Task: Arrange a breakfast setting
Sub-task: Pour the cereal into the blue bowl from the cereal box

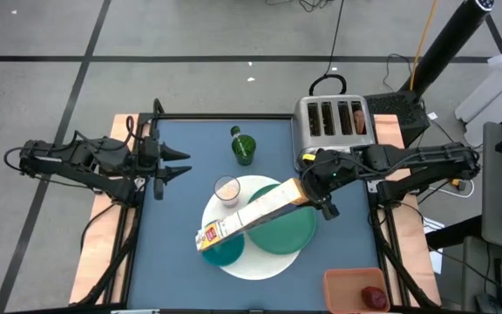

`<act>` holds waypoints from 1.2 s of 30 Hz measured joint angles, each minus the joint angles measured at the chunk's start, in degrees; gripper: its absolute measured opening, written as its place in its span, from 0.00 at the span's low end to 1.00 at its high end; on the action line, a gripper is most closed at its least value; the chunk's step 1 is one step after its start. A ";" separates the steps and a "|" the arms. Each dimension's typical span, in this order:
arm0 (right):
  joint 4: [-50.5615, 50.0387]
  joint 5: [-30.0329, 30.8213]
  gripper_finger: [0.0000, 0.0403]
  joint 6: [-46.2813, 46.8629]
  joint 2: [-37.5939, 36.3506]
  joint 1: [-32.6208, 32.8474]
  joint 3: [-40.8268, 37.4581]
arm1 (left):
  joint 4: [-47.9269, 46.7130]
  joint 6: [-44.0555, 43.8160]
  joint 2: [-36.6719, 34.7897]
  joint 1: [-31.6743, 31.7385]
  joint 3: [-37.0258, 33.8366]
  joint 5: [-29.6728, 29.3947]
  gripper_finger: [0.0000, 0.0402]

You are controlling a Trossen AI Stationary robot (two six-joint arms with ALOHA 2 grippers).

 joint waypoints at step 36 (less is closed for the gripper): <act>0.80 -0.84 0.52 0.23 1.36 0.11 0.40 | -0.04 0.33 0.01 0.01 0.00 0.02 0.42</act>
